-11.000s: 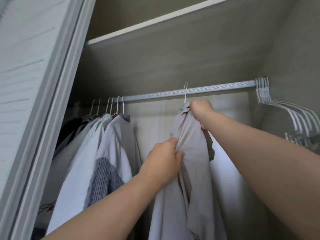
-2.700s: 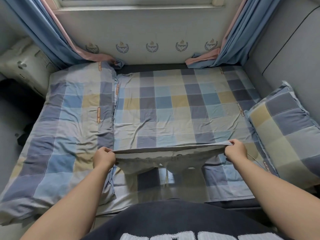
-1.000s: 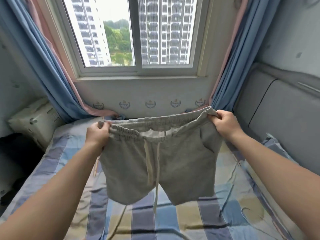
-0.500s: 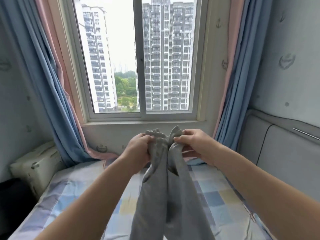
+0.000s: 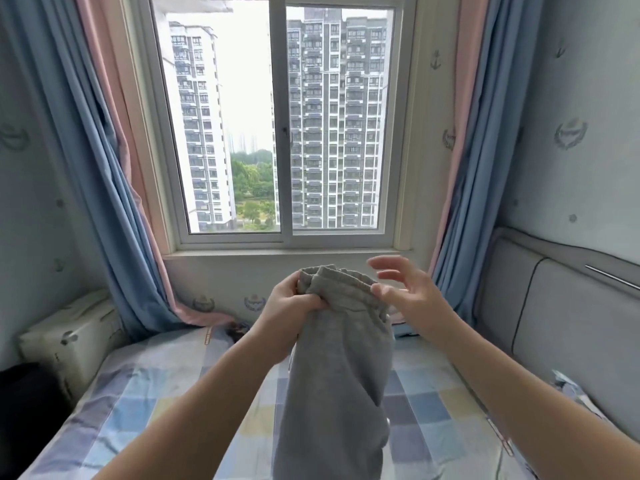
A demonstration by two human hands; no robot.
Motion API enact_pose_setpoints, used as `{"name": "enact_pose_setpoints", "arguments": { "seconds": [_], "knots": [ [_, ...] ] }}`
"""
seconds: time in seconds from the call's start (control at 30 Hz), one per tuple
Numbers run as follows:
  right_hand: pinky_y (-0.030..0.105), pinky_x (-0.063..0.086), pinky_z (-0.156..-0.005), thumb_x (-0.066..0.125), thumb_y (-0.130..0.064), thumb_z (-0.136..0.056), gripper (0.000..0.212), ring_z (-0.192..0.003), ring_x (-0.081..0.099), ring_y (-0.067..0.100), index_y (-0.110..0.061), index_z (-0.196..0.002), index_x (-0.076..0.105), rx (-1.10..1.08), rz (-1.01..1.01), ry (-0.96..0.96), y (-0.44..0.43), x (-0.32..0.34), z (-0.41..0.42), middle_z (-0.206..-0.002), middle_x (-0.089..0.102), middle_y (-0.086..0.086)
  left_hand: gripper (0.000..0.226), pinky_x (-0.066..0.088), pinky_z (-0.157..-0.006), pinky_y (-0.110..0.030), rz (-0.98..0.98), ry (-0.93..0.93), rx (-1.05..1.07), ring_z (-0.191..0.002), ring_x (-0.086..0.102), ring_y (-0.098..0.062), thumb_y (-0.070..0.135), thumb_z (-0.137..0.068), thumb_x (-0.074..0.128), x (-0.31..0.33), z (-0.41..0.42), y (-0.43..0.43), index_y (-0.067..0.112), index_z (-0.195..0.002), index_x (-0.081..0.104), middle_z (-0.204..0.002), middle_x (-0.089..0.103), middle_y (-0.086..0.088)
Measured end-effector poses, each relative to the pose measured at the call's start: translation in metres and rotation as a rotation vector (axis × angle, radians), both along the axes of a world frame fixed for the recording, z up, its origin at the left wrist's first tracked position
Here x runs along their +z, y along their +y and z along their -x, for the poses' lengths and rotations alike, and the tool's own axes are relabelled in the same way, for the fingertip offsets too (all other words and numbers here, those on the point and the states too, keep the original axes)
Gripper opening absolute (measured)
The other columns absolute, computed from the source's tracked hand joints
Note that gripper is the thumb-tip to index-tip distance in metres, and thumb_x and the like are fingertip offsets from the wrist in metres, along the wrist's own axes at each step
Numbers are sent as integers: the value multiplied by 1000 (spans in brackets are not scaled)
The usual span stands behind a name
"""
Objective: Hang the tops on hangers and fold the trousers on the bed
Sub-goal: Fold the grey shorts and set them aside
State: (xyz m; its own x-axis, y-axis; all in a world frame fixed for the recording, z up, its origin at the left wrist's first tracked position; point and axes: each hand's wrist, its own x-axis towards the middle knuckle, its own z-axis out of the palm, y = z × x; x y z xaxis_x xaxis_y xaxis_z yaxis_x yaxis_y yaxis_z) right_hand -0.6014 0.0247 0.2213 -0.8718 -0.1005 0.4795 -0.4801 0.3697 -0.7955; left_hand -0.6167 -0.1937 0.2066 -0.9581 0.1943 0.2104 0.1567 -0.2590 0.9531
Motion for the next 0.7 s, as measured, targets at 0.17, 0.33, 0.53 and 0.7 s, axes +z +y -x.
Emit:
{"name": "enact_pose_setpoints", "arguments": {
  "seconds": [0.17, 0.33, 0.53, 0.7],
  "knots": [
    [35, 35, -109, 83, -76, -48, 138, -140, 37, 9, -38, -158, 10, 206, 201, -549, 20, -70, -8, -155, 27, -16, 41, 60, -75, -35, -73, -34, -151, -88, 72, -28, -12, -71, 56, -9, 0, -6, 6, -103, 75, -96, 72, -18],
    [39, 53, -96, 88, -38, -70, 75, -124, 61, 29, -12, -135, 61, 520, 586, -876, 19, -114, -20, -140, 60, 13, 42, 61, -84, -42, -41, -115, -223, -93, 70, -34, -10, -69, 56, -25, 0, -11, 2, -107, 72, -103, 70, -23],
    [41, 60, -85, 73, -15, -85, 26, -93, 72, 30, -2, -107, 73, 158, 645, -717, 8, -128, -8, -113, 72, 22, 43, 52, -93, -54, 185, -221, -68, -93, 65, -37, -5, -60, 65, -61, 11, -36, -1, -102, 70, -100, 68, -26],
    [42, 54, -94, 69, -10, -91, 26, -95, 67, 27, 5, -112, 70, -23, 500, -609, 8, -139, 10, -107, 74, 17, 45, 35, -66, -35, 417, -269, 116, -81, 42, -24, 3, -47, 64, -98, 20, -39, 6, -92, 60, -83, 49, -11]
  ]
}}
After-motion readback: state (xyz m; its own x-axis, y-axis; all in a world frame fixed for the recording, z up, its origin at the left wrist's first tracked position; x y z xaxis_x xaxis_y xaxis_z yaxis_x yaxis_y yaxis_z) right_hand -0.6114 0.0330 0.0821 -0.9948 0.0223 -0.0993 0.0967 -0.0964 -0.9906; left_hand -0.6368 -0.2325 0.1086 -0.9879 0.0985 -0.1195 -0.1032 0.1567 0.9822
